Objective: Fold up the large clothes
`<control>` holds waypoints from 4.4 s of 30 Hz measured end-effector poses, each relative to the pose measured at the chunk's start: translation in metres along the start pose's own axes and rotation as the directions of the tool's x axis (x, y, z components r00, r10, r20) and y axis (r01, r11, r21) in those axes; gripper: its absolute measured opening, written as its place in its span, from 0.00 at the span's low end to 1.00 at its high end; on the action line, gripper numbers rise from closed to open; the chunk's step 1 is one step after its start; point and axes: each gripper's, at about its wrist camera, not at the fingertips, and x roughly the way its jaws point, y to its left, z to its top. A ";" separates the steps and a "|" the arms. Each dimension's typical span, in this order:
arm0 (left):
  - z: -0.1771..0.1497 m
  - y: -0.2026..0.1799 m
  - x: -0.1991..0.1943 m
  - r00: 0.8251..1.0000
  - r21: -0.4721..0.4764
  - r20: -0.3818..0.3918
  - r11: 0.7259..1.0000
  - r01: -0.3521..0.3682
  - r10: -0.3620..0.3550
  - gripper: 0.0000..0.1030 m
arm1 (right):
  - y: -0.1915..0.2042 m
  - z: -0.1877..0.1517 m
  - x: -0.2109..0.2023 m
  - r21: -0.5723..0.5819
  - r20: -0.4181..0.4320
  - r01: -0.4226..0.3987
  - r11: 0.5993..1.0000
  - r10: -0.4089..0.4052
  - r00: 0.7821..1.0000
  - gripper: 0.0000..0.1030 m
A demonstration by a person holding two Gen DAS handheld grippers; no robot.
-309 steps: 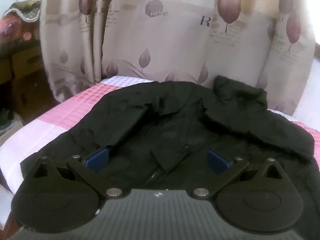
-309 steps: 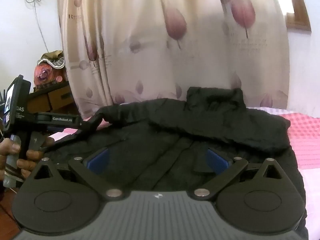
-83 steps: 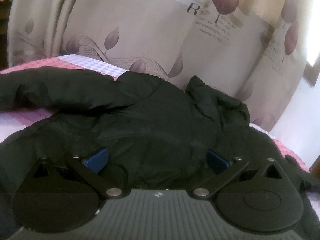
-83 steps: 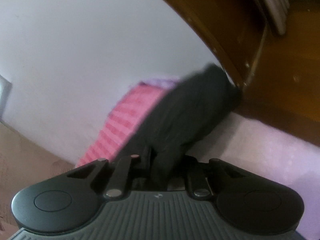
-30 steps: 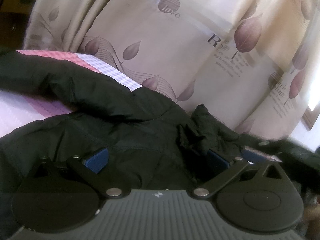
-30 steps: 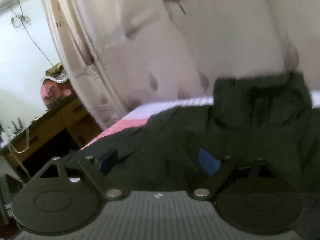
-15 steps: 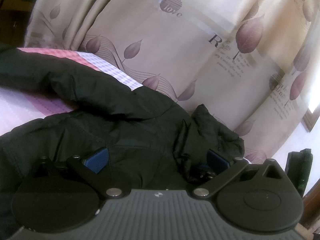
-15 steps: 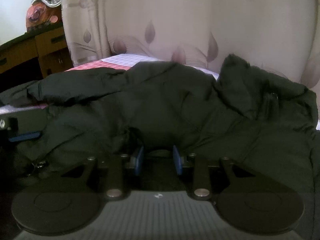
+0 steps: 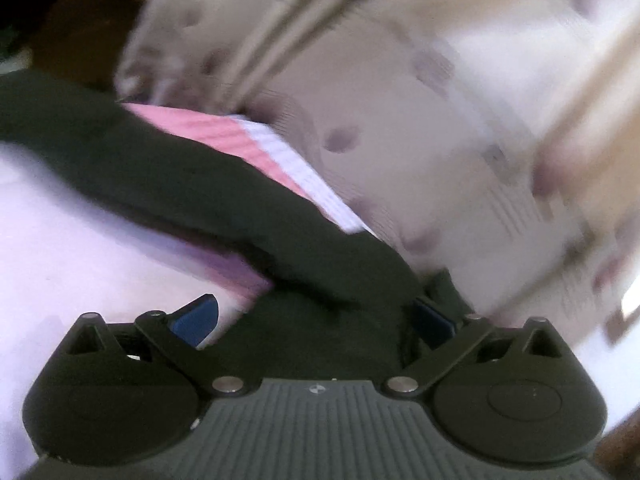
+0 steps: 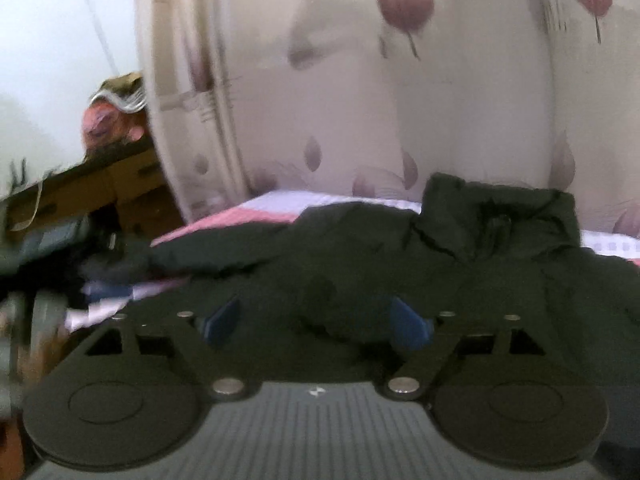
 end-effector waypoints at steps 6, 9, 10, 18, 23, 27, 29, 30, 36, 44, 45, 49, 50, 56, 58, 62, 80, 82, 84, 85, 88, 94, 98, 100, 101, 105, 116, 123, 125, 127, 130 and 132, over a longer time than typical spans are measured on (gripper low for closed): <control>0.044 0.068 -0.023 0.993 -0.195 0.032 0.975 -0.107 0.115 0.96 | 0.000 -0.023 -0.034 -0.034 -0.046 0.055 0.998 -0.057 0.997 0.81; 0.061 0.095 -0.026 0.985 -0.267 0.045 0.953 -0.147 0.164 0.96 | -0.011 -0.031 -0.045 0.023 -0.043 0.062 0.998 -0.061 0.997 0.85; 0.065 0.102 -0.027 0.984 -0.291 0.045 0.944 -0.153 0.173 0.96 | -0.014 -0.033 -0.047 0.050 -0.041 0.069 0.996 -0.067 0.997 0.85; 0.092 0.115 -0.015 0.974 -0.278 0.066 0.942 -0.191 0.217 0.91 | -0.035 -0.052 -0.056 0.185 -0.050 0.104 0.977 -0.097 0.994 0.85; 0.095 0.114 -0.001 0.965 -0.231 0.053 0.943 -0.239 0.257 0.62 | -0.037 -0.059 -0.051 0.196 -0.072 0.112 0.974 -0.100 0.992 0.85; 0.097 0.116 0.007 0.948 -0.199 0.031 0.931 -0.306 0.318 0.21 | -0.035 -0.064 -0.047 0.180 -0.087 0.111 0.977 -0.096 0.992 0.85; 0.097 0.116 0.009 0.941 -0.177 0.035 0.929 -0.325 0.336 0.15 | -0.034 -0.065 -0.046 0.177 -0.092 0.110 0.978 -0.094 0.991 0.85; 0.096 0.113 0.009 0.937 -0.156 0.047 0.929 -0.335 0.346 0.15 | -0.034 -0.065 -0.045 0.176 -0.093 0.109 0.978 -0.094 0.991 0.85; 0.093 0.099 0.008 0.920 -0.055 0.092 0.924 -0.377 0.381 0.15 | -0.034 -0.066 -0.045 0.177 -0.095 0.107 0.978 -0.091 0.991 0.85; 0.094 0.081 0.005 0.904 0.008 0.140 0.913 -0.408 0.403 0.14 | -0.035 -0.069 -0.045 0.181 -0.093 0.100 0.978 -0.084 0.992 0.86; 0.095 0.077 0.005 0.904 0.018 0.149 0.912 -0.409 0.402 0.14 | -0.036 -0.069 -0.045 0.185 -0.091 0.097 0.978 -0.081 0.993 0.86; 0.096 0.050 0.002 0.901 0.087 0.193 0.908 -0.410 0.389 0.13 | -0.039 -0.070 -0.048 0.208 -0.078 0.086 0.974 -0.071 0.994 0.86; 0.096 0.043 0.001 0.901 0.105 0.203 0.906 -0.410 0.384 0.13 | -0.040 -0.070 -0.048 0.214 -0.074 0.084 0.973 -0.070 0.995 0.86; 0.091 -0.011 0.001 0.911 0.202 0.255 0.903 -0.379 0.326 0.13 | -0.045 -0.070 -0.053 0.258 -0.046 0.073 0.963 -0.064 0.997 0.86; 0.087 -0.029 0.001 0.916 0.239 0.266 0.900 -0.365 0.301 0.13 | -0.047 -0.070 -0.055 0.276 -0.034 0.070 0.959 -0.063 0.997 0.86; 0.073 -0.072 0.001 0.935 0.321 0.273 0.895 -0.310 0.226 0.13 | -0.053 -0.072 -0.061 0.324 -0.003 0.057 0.944 -0.059 0.998 0.86; -0.083 -0.242 0.065 0.997 0.697 0.070 0.717 -0.026 -0.032 0.13 | -0.081 -0.083 -0.081 0.495 0.117 0.016 0.868 -0.085 0.990 0.88; -0.102 -0.252 0.072 0.998 0.721 0.038 0.693 0.004 -0.046 0.13 | -0.082 -0.084 -0.082 0.508 0.125 0.011 0.862 -0.086 0.988 0.88; -0.119 -0.261 0.077 0.998 0.742 0.017 0.669 0.027 -0.060 0.13 | -0.085 -0.085 -0.084 0.523 0.134 0.005 0.852 -0.088 0.987 0.88; -0.127 -0.265 0.081 0.998 0.750 0.007 0.660 0.037 -0.064 0.13 | -0.087 -0.086 -0.085 0.533 0.139 0.000 0.846 -0.087 0.986 0.88; -0.149 -0.274 0.092 0.996 0.765 -0.034 0.640 0.075 -0.077 0.13 | -0.093 -0.089 -0.087 0.567 0.157 -0.016 0.823 -0.089 0.984 0.88; -0.181 -0.282 0.103 0.991 0.784 -0.101 0.607 0.134 -0.088 0.13 | -0.103 -0.094 -0.091 0.615 0.185 -0.045 0.787 -0.088 0.979 0.88; -0.195 -0.287 0.106 0.987 0.800 -0.120 0.578 0.157 -0.103 0.13 | -0.105 -0.095 -0.091 0.623 0.193 -0.053 0.781 -0.087 0.977 0.88; -0.200 -0.289 0.109 0.985 0.804 -0.136 0.570 0.171 -0.104 0.14 | -0.106 -0.095 -0.092 0.628 0.197 -0.057 0.776 -0.087 0.976 0.88; -0.202 -0.289 0.110 0.984 0.805 -0.145 0.566 0.179 -0.106 0.19 | -0.106 -0.096 -0.093 0.630 0.199 -0.060 0.775 -0.086 0.976 0.88; -0.206 -0.283 0.106 0.981 0.814 -0.142 0.549 0.193 -0.133 0.82 | -0.108 -0.098 -0.094 0.641 0.207 -0.068 0.764 -0.087 0.975 0.88; -0.180 -0.247 0.075 0.986 0.785 -0.117 0.597 0.165 -0.119 1.00 | -0.110 -0.096 -0.098 0.674 0.185 -0.036 0.738 -0.122 0.975 0.89; -0.121 -0.185 0.073 0.994 0.662 -0.095 0.743 0.097 -0.046 0.97 | -0.131 -0.062 -0.099 0.705 0.178 -0.047 0.707 -0.113 0.977 0.89; -0.101 -0.168 0.078 0.997 0.625 -0.080 0.778 0.067 -0.021 0.97 | -0.142 -0.048 -0.091 0.684 0.159 -0.018 0.729 -0.125 0.979 0.90; -0.086 -0.154 0.083 0.997 0.590 -0.077 0.807 0.037 0.010 0.97 | -0.155 -0.034 -0.077 0.668 0.139 0.007 0.744 -0.134 0.981 0.91; -0.065 -0.136 0.094 0.994 0.524 -0.111 0.850 0.045 0.015 0.97 | -0.172 -0.024 -0.053 0.661 0.095 0.053 0.749 -0.153 0.984 0.91; -0.055 -0.127 0.107 0.989 0.486 -0.145 0.872 0.060 0.013 0.98 | -0.183 -0.023 -0.032 0.673 0.055 0.063 0.737 -0.135 0.989 0.91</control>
